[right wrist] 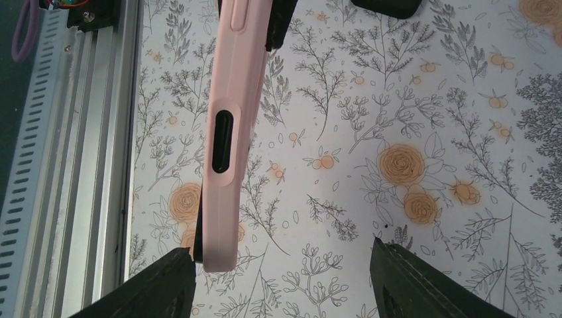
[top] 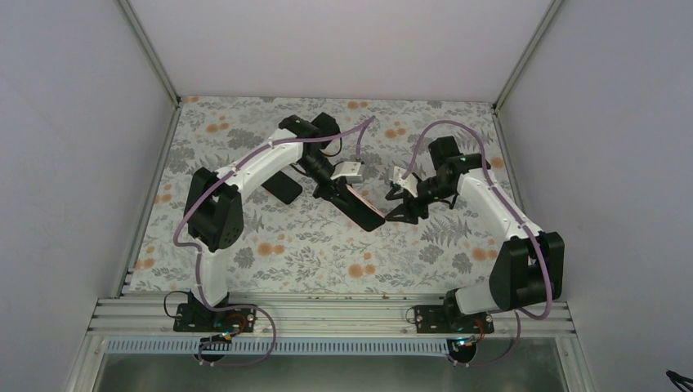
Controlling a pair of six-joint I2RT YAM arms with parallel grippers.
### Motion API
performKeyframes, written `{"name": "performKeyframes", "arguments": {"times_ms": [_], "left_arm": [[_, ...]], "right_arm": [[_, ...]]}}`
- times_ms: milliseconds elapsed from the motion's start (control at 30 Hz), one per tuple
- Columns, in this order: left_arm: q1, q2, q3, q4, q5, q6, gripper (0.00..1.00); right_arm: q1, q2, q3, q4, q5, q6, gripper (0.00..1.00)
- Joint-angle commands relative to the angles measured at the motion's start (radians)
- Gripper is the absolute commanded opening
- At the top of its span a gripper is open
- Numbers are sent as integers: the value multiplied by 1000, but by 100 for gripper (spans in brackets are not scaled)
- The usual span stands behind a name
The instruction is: Take the phone out of the phone case
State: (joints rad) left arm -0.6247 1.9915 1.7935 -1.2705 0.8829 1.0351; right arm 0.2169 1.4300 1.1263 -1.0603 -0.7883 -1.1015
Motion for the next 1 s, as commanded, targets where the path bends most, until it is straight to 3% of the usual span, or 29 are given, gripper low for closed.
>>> {"name": "performKeyframes", "arguments": {"times_ms": [0,467,967], "left_arm": [[-1,-32,20,18,54,0,2],[-11,-31,45,-38,78,27,2],[-27,-54,14,-23,43,28,2]], "right_arm": [[10,-12,-26,25,-41,24,68],[15,-8,-55,117,0,60,67],[0,38,8,55,25,7,66]]}}
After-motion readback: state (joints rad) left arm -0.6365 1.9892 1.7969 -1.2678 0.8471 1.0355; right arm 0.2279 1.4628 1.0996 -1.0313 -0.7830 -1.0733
